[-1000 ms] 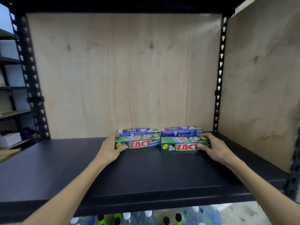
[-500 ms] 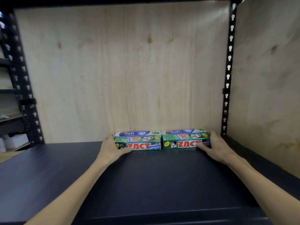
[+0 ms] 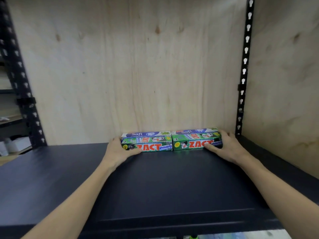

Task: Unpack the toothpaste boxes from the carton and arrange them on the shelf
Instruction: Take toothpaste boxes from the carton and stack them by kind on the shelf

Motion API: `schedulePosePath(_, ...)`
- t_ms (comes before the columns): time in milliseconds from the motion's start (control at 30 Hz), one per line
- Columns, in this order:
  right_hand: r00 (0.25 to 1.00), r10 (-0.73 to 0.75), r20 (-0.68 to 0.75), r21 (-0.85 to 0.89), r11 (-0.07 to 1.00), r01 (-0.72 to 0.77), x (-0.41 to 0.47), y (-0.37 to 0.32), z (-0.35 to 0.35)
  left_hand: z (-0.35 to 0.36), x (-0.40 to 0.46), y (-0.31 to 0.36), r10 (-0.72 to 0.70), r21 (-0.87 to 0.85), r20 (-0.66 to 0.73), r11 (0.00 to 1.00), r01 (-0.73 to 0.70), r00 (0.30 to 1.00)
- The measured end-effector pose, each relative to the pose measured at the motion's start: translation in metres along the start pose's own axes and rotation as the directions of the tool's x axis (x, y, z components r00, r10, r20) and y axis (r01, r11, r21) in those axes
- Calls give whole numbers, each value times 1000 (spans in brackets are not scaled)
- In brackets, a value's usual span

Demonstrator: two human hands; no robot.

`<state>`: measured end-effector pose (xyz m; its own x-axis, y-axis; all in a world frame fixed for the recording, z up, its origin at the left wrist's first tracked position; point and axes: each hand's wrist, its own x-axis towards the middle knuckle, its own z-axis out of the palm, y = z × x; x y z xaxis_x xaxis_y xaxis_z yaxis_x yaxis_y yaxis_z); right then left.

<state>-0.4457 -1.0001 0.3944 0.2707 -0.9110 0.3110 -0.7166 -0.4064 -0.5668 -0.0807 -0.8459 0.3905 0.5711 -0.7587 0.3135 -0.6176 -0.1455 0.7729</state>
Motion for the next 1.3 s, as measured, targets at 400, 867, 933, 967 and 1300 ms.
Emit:
schedulePosePath(400, 975, -170, -146, -76, 984, 160, -70, -26, -6, -20, -64, 25, 0, -20, -40, 1000, 0, 999)
schedulePosePath(867, 870, -362, -334, 154, 890, 429, -229, -86, 14, -34, -226, 31, 408, 11, -71, 913, -408, 910)
schedulePosePath(933, 859, -326, -395, 233, 869, 437, -260, -97, 29, -25, -260, 20, 438, -8, -190, 894, -448, 879)
schedulePosePath(967, 863, -307, -400, 275, 858, 433, -276, -100, 40, -21, -277, 12, 426, -21, -254, 895, -446, 868)
schedulePosePath(1300, 997, -53, -62, 464, 882, 76, -431, -34, 225, 52, -425, -175, -3, -107, -158, 994, -14, 987)
